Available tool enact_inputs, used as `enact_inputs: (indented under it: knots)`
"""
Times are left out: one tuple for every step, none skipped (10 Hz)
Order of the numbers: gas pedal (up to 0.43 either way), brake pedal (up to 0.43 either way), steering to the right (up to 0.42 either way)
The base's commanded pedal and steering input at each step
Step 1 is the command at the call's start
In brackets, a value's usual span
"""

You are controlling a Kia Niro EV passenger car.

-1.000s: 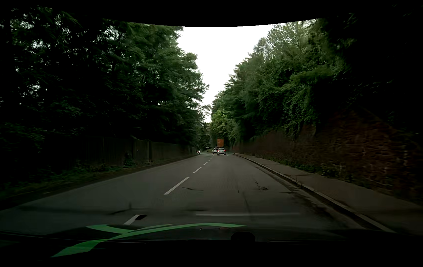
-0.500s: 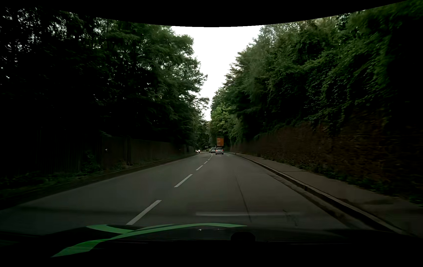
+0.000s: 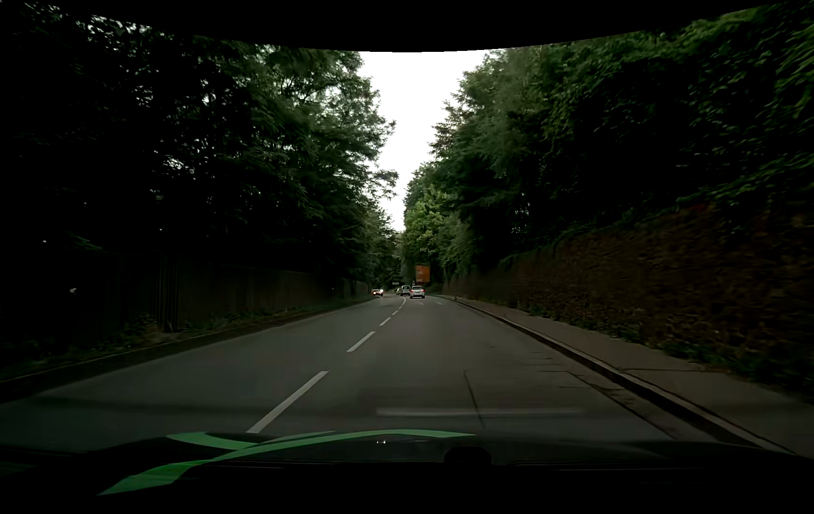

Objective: Follow the waypoints while adhering to traffic rules and regulations

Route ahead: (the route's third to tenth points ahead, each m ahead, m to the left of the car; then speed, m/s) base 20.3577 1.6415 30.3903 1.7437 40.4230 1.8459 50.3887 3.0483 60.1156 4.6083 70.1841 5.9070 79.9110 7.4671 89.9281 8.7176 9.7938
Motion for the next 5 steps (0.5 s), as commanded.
enact_inputs:
  knots:
    - [0.157,0.0,-0.003]
    - [0.157,0.0,-0.003]
    - [0.157,0.0,-0.003]
    - [0.169,0.0,-0.004]
    - [0.169,0.0,-0.005]
